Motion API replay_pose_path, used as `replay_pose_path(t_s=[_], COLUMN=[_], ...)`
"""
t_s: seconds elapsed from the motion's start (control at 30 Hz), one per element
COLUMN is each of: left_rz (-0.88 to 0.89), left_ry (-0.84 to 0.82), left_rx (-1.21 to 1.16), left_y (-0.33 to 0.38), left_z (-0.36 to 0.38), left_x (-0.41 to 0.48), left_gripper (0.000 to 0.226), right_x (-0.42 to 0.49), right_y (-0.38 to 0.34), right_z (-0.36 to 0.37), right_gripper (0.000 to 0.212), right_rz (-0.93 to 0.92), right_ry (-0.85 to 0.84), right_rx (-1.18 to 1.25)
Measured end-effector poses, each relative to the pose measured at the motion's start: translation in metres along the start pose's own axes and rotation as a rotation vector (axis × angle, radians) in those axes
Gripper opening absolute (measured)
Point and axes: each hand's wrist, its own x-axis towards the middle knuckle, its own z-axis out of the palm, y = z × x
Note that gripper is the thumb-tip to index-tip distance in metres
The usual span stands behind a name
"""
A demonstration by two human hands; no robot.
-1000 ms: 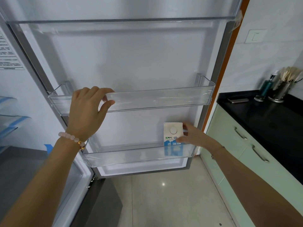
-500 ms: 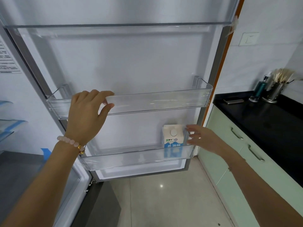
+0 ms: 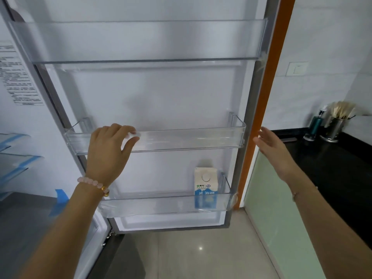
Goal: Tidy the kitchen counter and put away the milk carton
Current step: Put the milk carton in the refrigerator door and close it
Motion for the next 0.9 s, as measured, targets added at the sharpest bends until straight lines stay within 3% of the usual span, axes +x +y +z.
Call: replay_pose_path(t_s=[0.2, 0.33, 0.5, 0.6, 0.77, 0.9], left_rz=[-0.038, -0.067, -0.196, -0.219, -0.175, -0.174], left_ry=[-0.044, -0.108, -0.049, -0.003, 0.0, 0.004], left_rx=[0.004, 0.0, -0.102, -0.196, -0.372, -0.433], left_y=[0.0, 0.002, 0.025, 0.067, 0.149, 0.202], left_z=[-0.011, -0.022, -0.041, -0.05, -0.076, -0.104], left_x=[-0.011, -0.019, -0.047, -0.089, -0.161, -0.203], left_gripper=[0.043, 0.044, 0.044, 0.047, 0.038, 0.035], right_x=[0.04, 0.035, 0.004, -0.035, -0.12, -0.186], right_y=[0.011, 0.012, 0.018, 0.014, -0.012, -0.028], right_z=[0.002, 0.011, 0.01, 0.009, 0.011, 0.019], right_gripper=[0.088, 0.062, 0.061, 0.059, 0.024, 0.017], right_rz=[0.117, 0.112, 0.04, -0.017, -0.093, -0.097], right_ry=[-0.142, -0.145, -0.093, -0.067, -0.041, -0.085], right_rx=[0.267, 0.31, 0.291, 0.302, 0.347, 0.314])
